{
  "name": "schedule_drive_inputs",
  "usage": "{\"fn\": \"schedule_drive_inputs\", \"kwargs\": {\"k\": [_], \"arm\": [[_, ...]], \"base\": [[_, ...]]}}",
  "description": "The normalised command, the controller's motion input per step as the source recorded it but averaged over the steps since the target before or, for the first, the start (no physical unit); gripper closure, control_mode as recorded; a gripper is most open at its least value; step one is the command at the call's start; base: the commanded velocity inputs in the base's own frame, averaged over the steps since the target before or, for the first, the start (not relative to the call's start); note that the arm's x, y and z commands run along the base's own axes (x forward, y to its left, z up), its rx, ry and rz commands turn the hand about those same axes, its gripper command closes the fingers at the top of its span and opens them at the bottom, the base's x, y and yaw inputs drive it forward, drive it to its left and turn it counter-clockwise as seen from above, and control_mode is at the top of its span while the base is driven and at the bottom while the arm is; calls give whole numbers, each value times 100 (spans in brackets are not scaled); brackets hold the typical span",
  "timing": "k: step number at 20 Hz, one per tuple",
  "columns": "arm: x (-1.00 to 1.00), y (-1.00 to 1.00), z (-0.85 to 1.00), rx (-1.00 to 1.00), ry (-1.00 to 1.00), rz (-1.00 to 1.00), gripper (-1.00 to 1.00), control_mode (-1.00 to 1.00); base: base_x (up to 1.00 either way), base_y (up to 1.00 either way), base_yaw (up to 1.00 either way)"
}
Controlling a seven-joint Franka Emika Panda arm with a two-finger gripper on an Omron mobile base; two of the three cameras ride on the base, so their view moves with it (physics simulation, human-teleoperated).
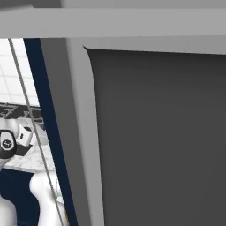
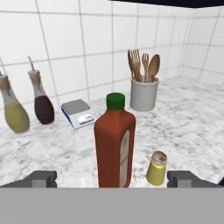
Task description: Put the shaker and condiment bottle from the counter next to their counterparts in the cabinet.
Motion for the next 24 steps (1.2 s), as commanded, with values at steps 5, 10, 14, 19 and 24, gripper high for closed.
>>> {"fn": "schedule_drive_inputs", "kwargs": {"k": [5, 10, 14, 19, 24], "arm": [[0, -9, 0, 0, -8, 0, -100, -100], [0, -9, -3, 1, -2, -1, -100, -100], [-3, -8, -16, 0, 0, -2, -100, -100], [0, -1, -34, 0, -3, -2, -100, -100], [1, 0, -14, 0, -5, -9, -100, -100]], "base": [[0, 0, 0], [0, 0, 0], [0, 0, 0], [0, 0, 0], [0, 0, 0]]}}
